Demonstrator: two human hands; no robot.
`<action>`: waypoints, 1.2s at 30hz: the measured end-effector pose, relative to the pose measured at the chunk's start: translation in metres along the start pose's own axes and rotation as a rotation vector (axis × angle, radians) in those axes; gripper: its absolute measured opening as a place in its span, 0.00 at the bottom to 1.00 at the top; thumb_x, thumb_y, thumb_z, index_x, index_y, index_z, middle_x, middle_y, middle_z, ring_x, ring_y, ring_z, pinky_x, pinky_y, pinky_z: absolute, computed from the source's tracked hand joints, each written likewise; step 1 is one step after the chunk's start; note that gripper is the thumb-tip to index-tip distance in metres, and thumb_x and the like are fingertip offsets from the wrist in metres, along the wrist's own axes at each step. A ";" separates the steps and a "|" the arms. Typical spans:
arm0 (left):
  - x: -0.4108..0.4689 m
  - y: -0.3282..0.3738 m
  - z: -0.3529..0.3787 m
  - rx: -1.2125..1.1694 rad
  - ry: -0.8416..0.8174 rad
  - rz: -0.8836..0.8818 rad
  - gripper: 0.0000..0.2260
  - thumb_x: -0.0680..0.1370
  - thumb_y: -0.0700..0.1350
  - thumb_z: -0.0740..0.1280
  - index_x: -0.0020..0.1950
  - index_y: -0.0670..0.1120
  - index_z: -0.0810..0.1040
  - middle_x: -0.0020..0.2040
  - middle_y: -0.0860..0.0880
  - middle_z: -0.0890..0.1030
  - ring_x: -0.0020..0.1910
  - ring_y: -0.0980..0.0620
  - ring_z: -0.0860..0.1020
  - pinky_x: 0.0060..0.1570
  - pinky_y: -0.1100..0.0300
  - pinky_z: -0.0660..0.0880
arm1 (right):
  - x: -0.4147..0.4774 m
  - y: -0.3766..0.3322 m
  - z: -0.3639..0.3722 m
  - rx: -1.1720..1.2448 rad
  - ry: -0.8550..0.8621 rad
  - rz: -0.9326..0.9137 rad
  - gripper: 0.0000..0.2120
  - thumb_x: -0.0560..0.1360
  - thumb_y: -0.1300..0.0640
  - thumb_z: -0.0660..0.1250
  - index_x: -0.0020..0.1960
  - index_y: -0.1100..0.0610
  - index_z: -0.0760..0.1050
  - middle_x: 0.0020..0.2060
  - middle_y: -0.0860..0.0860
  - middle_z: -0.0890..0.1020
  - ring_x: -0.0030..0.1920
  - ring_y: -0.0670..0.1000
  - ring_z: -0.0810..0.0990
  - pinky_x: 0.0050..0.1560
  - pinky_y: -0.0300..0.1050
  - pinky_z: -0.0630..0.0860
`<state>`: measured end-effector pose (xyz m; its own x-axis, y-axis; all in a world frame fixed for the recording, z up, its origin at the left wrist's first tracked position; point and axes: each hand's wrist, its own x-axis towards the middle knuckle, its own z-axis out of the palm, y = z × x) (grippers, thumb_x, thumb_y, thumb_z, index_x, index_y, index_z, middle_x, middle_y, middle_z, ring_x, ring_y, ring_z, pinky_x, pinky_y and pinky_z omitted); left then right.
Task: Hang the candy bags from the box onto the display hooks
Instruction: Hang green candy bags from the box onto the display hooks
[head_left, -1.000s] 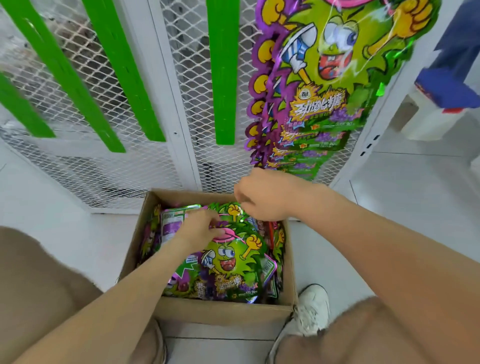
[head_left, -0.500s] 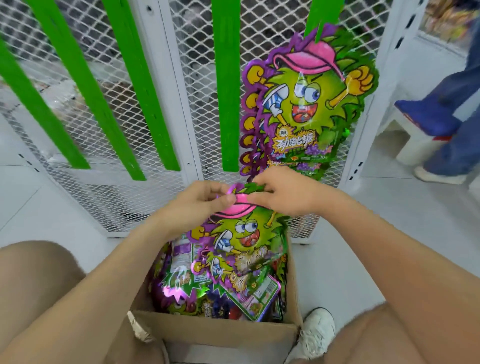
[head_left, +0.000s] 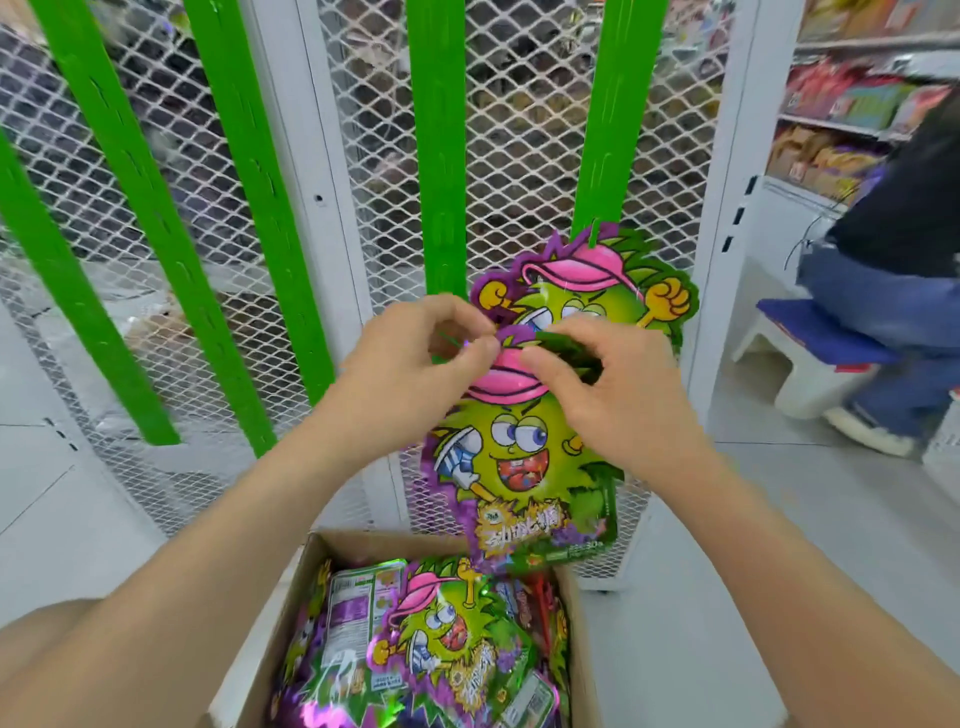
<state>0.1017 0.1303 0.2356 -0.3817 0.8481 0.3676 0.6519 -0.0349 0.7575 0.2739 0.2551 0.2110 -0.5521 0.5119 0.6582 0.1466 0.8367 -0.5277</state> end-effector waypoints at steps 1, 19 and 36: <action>0.010 0.013 0.001 0.047 0.067 0.055 0.05 0.81 0.50 0.72 0.56 0.53 0.84 0.47 0.56 0.86 0.48 0.58 0.83 0.55 0.52 0.81 | 0.008 0.000 -0.007 0.000 0.079 -0.003 0.10 0.78 0.45 0.75 0.50 0.51 0.85 0.36 0.42 0.83 0.38 0.45 0.81 0.43 0.48 0.79; 0.122 0.088 0.031 0.021 0.074 0.191 0.05 0.72 0.47 0.74 0.46 0.49 0.83 0.44 0.44 0.86 0.39 0.52 0.80 0.50 0.44 0.82 | 0.103 0.030 -0.054 -0.146 0.525 0.024 0.13 0.80 0.41 0.65 0.53 0.48 0.80 0.43 0.44 0.82 0.49 0.60 0.81 0.53 0.69 0.76; 0.118 0.089 0.008 -0.085 -0.082 0.064 0.15 0.74 0.52 0.70 0.48 0.40 0.83 0.49 0.33 0.84 0.50 0.35 0.84 0.65 0.33 0.76 | 0.091 -0.003 -0.048 -0.008 0.573 -0.001 0.10 0.77 0.50 0.73 0.55 0.52 0.78 0.37 0.38 0.78 0.35 0.41 0.78 0.44 0.44 0.77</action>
<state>0.1196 0.2313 0.3418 -0.2839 0.8829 0.3740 0.6139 -0.1322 0.7782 0.2633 0.3085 0.2981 -0.0197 0.5329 0.8459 0.1535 0.8377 -0.5242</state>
